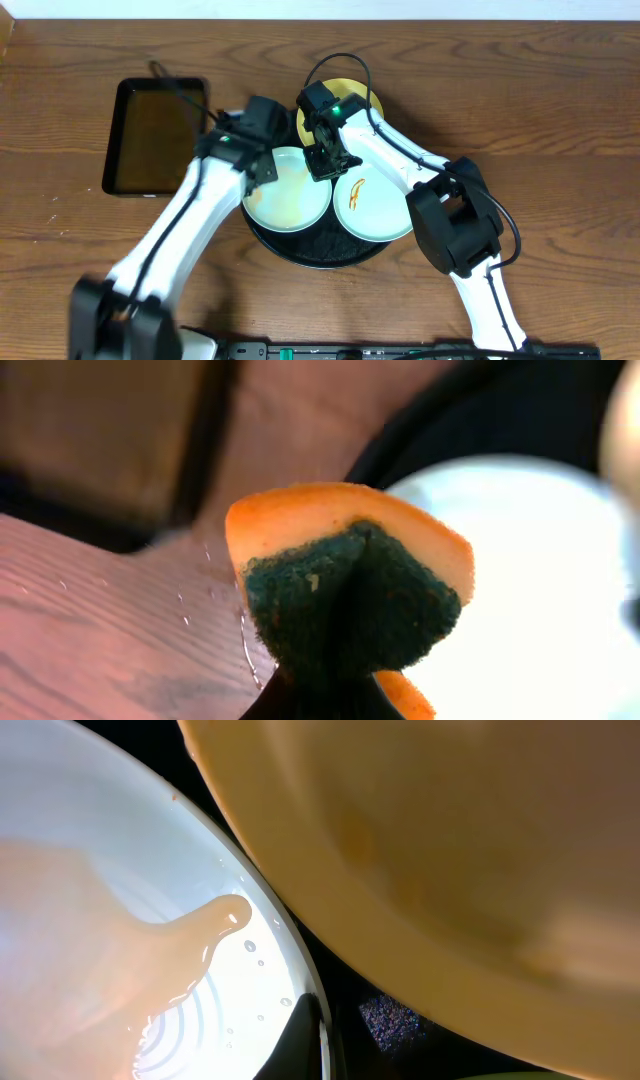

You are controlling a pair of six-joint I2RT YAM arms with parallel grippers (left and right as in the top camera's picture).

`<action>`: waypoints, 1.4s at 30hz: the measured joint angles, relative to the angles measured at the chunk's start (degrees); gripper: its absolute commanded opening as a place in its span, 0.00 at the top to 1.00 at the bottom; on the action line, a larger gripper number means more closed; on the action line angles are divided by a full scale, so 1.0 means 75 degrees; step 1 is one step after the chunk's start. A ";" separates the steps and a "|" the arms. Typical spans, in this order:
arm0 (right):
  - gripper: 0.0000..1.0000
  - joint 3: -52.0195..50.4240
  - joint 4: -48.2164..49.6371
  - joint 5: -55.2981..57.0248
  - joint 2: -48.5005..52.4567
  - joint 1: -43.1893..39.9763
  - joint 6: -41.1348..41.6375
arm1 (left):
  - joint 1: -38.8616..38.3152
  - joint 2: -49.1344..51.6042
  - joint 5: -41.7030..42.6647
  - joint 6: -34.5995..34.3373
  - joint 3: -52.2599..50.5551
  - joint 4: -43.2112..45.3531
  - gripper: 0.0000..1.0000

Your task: Clean dirty plates on tray and stack at the side

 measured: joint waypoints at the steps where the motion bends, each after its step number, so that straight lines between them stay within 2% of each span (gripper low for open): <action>1: 0.99 0.0000 -0.0003 0.0000 0.0000 0.0000 0.0000 | 0.0000 -0.0291 -0.0003 0.0000 0.0029 0.0015 0.92; 5: 0.99 0.0192 -0.0323 0.0064 0.0032 0.0000 0.0000 | 0.0000 -0.1078 0.0058 0.0000 0.0058 0.0012 0.92; 9: 0.99 0.0793 -0.0909 0.0178 0.0227 0.0000 -0.0117 | 0.0090 -0.1148 0.0402 0.0000 0.0058 0.0009 0.92; 16: 0.99 0.2416 -0.2025 0.1055 0.0294 0.0047 -0.0399 | 0.1005 -0.1145 0.1271 0.0000 0.0058 0.0003 0.92; 26: 0.99 0.3885 -0.3150 0.2990 0.0294 0.0289 -0.0539 | 0.2617 -0.1145 0.2722 0.0061 0.0058 0.0055 0.93; 33: 0.99 0.4360 -0.3628 0.4639 0.0294 0.0886 -0.0568 | 0.2792 -0.1137 0.3430 0.0265 0.0058 0.0160 0.93; 42: 0.99 0.4360 -0.4028 0.6668 0.0294 0.1647 -0.0595 | 0.2827 -0.1137 0.3608 0.0268 0.0058 0.0192 0.93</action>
